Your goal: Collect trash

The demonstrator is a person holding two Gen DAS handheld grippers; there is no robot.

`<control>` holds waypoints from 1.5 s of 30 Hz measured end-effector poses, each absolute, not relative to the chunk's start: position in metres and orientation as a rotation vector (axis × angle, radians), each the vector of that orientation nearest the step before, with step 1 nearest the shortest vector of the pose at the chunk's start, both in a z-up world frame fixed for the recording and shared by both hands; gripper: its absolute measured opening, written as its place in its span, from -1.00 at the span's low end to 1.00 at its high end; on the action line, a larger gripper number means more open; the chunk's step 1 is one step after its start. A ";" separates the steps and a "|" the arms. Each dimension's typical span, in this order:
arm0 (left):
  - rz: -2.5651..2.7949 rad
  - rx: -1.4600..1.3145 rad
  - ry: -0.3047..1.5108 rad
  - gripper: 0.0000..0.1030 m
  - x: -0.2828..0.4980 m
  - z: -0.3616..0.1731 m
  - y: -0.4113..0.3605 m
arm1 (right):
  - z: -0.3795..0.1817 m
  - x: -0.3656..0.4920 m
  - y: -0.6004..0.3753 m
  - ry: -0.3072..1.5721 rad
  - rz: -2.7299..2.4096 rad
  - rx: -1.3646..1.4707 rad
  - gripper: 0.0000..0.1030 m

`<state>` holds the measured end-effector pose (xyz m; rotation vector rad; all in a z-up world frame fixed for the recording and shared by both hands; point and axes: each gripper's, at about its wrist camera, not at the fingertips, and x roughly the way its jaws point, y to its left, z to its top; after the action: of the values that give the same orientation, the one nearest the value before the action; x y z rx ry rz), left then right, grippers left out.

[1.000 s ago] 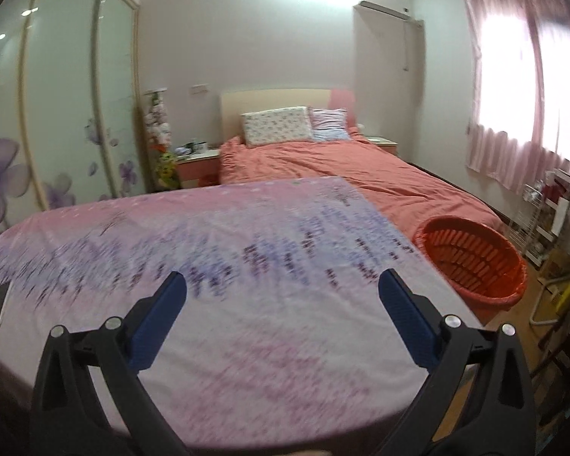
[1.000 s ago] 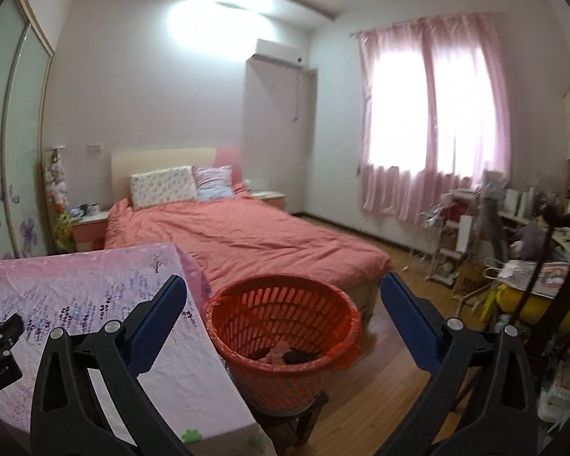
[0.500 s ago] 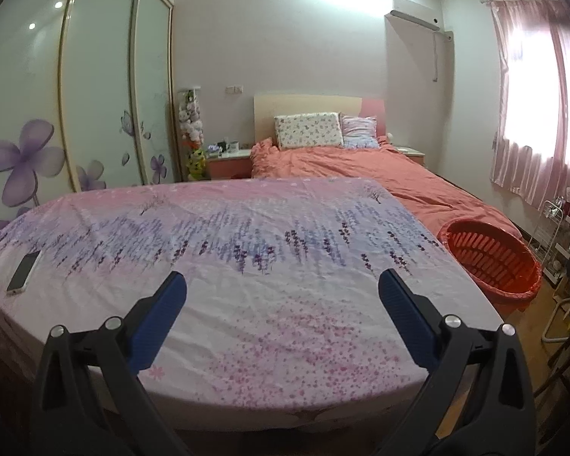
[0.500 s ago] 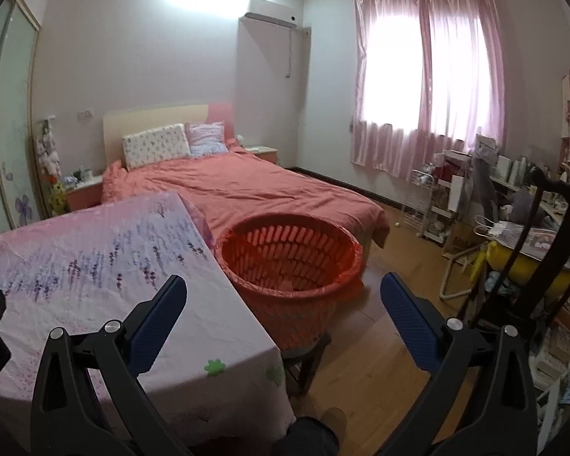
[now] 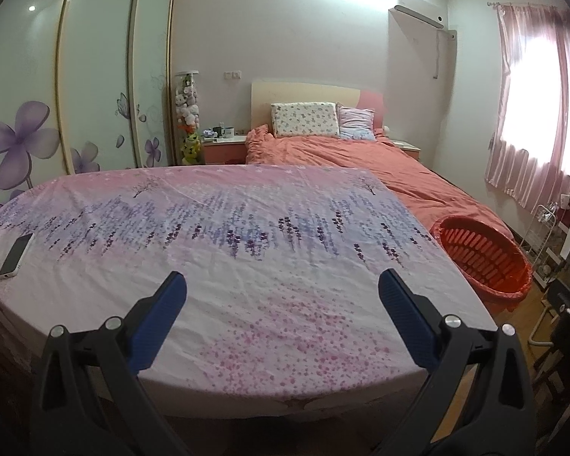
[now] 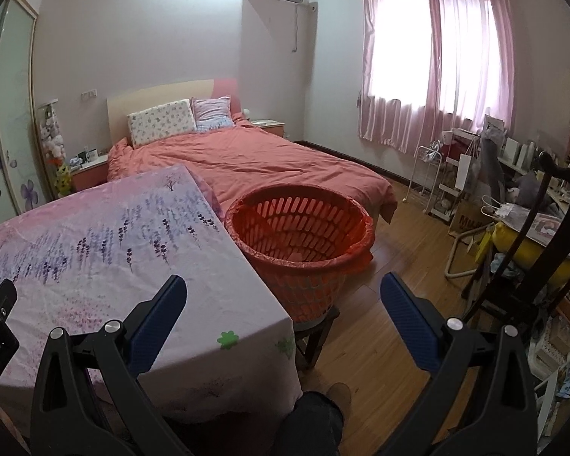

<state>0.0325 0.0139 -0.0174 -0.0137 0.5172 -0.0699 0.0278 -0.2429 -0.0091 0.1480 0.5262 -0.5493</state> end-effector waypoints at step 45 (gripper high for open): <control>-0.088 0.058 0.484 0.92 0.016 0.007 -0.025 | 0.005 0.018 -0.253 0.486 -0.514 0.191 0.96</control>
<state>0.0163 -0.0247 0.0071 0.0581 0.4840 -0.0877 0.0178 -0.2529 0.0051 0.1909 0.4856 -0.5144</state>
